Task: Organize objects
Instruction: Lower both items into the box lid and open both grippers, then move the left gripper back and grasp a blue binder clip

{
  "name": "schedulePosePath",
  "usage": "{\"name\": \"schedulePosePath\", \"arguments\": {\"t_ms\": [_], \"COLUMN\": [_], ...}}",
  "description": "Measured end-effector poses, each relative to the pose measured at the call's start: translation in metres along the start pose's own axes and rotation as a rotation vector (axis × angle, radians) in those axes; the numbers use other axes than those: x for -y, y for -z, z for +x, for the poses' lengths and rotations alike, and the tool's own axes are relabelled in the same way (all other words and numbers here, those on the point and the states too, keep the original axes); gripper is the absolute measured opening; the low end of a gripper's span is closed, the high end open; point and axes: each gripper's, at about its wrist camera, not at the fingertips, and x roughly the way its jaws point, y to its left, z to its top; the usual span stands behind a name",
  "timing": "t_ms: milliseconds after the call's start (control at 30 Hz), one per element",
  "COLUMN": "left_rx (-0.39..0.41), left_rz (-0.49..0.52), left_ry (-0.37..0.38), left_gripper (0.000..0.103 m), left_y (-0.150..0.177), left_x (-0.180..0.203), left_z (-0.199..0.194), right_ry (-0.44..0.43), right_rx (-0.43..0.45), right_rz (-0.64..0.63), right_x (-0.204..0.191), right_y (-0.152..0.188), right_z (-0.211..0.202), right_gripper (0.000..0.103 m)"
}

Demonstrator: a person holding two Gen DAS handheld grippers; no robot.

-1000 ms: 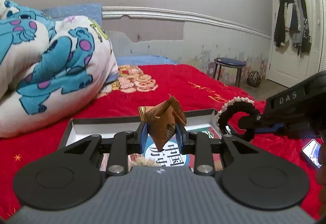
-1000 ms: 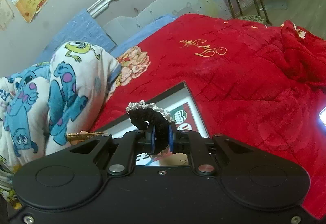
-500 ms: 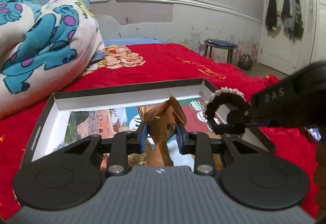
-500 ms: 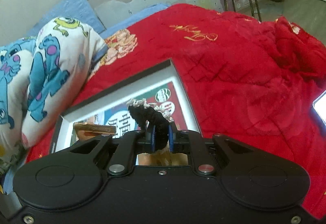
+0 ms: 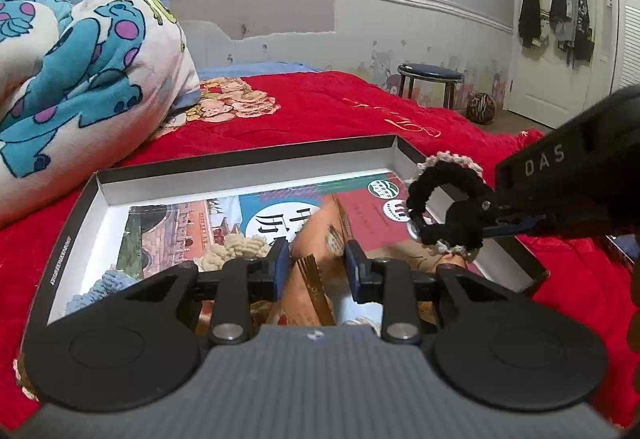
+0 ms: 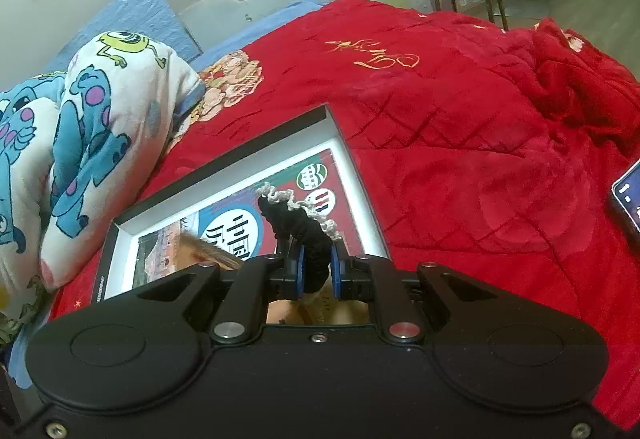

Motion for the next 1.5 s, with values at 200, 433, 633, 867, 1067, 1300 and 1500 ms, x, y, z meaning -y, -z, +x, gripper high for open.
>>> {"name": "schedulePosePath", "arguments": {"t_ms": [200, 433, 633, 867, 1067, 1300, 1500], "left_rx": [0.012, 0.050, 0.080, 0.118, 0.136, 0.056, -0.005], "left_rz": [0.002, -0.010, -0.035, -0.077, -0.039, -0.082, -0.147], "left_ry": [-0.004, -0.011, -0.021, -0.045, -0.077, -0.045, -0.066], "left_gripper": [0.038, 0.054, 0.067, 0.075, 0.078, 0.079, 0.079], "left_y": [0.000, -0.008, -0.014, -0.020, -0.016, -0.004, 0.023], "left_x": [0.001, -0.007, -0.017, -0.028, -0.020, -0.021, -0.038], "left_z": [-0.002, -0.014, -0.037, -0.071, -0.094, -0.112, -0.117], "right_ry": [-0.022, -0.052, -0.097, -0.198, -0.228, -0.238, -0.233], "right_rx": [-0.003, -0.016, -0.017, 0.020, 0.017, 0.003, -0.021], "right_rz": [-0.014, -0.045, -0.073, -0.138, -0.165, -0.183, -0.210], "right_x": [-0.003, -0.011, -0.020, -0.035, -0.041, -0.034, -0.031], "right_y": [0.001, 0.003, 0.005, 0.009, 0.017, 0.026, 0.033], "right_z": [-0.001, -0.002, -0.011, -0.038, -0.053, -0.061, -0.060], "right_gripper": [0.013, 0.016, 0.028, 0.051, 0.059, 0.064, 0.064]}}
